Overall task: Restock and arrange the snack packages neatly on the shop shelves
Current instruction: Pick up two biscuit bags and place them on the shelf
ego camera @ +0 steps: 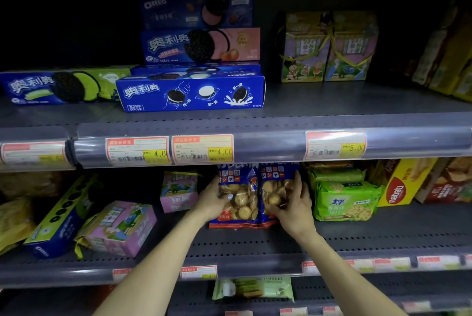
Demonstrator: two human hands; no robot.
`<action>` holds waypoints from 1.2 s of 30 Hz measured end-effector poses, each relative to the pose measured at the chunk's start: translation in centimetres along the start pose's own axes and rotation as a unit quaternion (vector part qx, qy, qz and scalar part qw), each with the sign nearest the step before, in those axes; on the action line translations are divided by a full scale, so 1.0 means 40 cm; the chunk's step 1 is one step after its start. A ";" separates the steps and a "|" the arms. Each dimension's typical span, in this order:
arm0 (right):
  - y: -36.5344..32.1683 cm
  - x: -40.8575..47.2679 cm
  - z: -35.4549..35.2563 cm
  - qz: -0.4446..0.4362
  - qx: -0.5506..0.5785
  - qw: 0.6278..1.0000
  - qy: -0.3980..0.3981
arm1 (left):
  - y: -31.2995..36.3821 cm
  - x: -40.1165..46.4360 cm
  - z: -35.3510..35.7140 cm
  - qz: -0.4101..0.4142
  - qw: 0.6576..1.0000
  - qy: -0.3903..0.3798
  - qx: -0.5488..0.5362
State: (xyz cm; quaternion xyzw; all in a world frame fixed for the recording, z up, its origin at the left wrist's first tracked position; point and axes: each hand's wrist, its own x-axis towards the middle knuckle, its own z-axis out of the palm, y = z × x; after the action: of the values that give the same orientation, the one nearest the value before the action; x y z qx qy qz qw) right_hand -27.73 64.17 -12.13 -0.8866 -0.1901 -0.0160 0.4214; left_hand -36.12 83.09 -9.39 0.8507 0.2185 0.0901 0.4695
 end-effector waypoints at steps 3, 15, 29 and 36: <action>0.012 -0.008 0.007 -0.015 -0.005 1.000 -0.001 | -0.006 -0.012 0.014 -0.013 1.000 -0.007 -0.021; 0.017 -0.033 0.024 -0.038 -0.065 0.996 0.049 | -0.026 -0.037 0.025 -0.017 0.997 0.007 -0.078; 0.021 -0.045 0.047 -0.054 -0.069 0.993 0.084 | -0.023 -0.070 0.019 0.010 1.000 0.016 -0.010; 0.006 -0.061 0.049 -0.063 -0.076 0.990 0.099 | -0.034 -0.097 -0.007 -0.017 1.000 0.009 0.006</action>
State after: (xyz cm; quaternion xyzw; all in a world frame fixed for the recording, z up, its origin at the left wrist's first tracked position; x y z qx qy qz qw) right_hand -30.14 64.72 -14.05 -0.8961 -0.2017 -0.1444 0.3680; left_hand -40.04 82.15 -10.16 0.8488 0.2370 0.0884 0.4642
